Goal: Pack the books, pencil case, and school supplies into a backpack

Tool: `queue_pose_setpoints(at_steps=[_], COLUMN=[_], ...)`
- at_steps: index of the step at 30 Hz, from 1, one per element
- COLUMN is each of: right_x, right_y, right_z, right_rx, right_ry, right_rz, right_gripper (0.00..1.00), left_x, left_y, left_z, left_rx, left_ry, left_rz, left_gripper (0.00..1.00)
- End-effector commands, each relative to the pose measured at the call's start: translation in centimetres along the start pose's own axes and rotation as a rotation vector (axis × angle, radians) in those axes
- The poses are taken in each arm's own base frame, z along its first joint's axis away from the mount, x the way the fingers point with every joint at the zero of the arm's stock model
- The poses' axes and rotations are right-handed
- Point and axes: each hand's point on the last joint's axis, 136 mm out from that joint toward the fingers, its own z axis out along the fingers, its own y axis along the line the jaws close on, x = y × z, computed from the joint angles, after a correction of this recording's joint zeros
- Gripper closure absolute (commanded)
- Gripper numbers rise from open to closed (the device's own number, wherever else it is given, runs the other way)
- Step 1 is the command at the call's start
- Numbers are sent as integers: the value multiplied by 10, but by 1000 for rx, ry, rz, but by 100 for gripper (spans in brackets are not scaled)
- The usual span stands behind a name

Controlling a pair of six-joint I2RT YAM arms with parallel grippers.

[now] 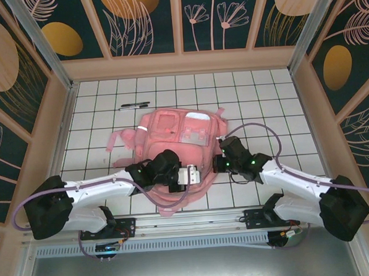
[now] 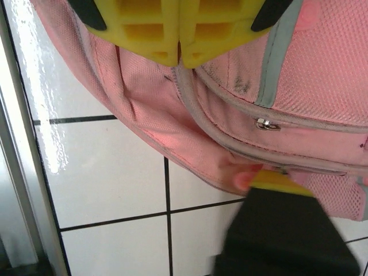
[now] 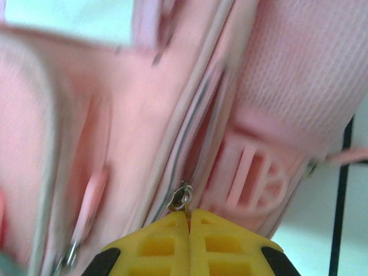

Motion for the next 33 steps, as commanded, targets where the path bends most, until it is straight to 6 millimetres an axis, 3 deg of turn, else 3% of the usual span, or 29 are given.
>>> queue_pose_setpoints(at_steps=[1, 6, 9, 14, 16, 20, 21, 26, 30, 33], right_x=[-39, -61, -65, -66, -68, -68, -66, -56, -53, -59], right_y=[-29, -43, -41, -66, -87, -96, -95, -85, -44, -26], right_z=[8, 25, 24, 5, -6, -29, -34, -50, -50, -51], right_rx=[122, 158, 157, 238, 267, 277, 272, 230, 36, -48], right_ry=[-156, -178, -176, -225, -251, -293, -294, -253, -176, -183], right_rz=[14, 48, 49, 97, 169, 215, 219, 168, -3, -71], right_gripper=[100, 100, 100, 100, 100, 100, 100, 78, 69, 66], left_x=[8, 3, -6, -23, -27, -34, -36, -43, -42, -16], left_y=[-37, -47, -45, -40, -39, -37, -36, -24, -5, -4], left_z=[-6, -8, -8, -9, -10, -14, -17, -41, -56, -51], left_rx=[166, 222, 222, 217, 218, 228, 220, 114, -28, -47], left_ry=[-19, -57, -86, -136, -148, -140, -136, -160, -157, -37], left_rz=[80, 113, 108, 116, 117, 73, 51, 16, 44, 95], left_gripper=[100, 100, 100, 100, 100, 100, 95, 42, 33, 33])
